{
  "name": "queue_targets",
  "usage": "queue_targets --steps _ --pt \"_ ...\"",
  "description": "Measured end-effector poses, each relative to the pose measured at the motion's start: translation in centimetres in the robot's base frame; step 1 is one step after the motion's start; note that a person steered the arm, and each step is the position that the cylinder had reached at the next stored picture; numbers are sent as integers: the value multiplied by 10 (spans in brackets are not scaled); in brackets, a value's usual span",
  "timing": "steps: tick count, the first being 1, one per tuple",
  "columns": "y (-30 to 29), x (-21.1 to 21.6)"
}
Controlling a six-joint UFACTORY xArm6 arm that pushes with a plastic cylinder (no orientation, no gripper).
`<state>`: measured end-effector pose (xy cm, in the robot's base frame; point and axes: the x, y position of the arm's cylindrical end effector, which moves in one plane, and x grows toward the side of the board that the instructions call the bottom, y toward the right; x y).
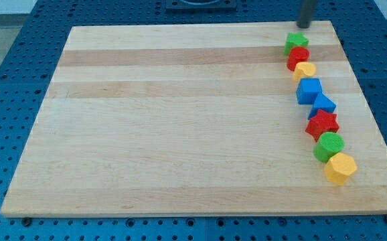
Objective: Push blue cube to the left of the yellow heart
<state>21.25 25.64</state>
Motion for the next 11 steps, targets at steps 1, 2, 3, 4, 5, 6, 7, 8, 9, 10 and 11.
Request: queue_targets --steps 1,2,3,4,5,6,7,8,9,10,11 --pt "64 32" --pt "59 119" --pt "31 174" --pt "8 197" --pt "-11 213" --pt "-22 212" --pt "-44 207" --pt "-63 207" --pt "-70 201" --pt "-72 185" --pt "-98 177"
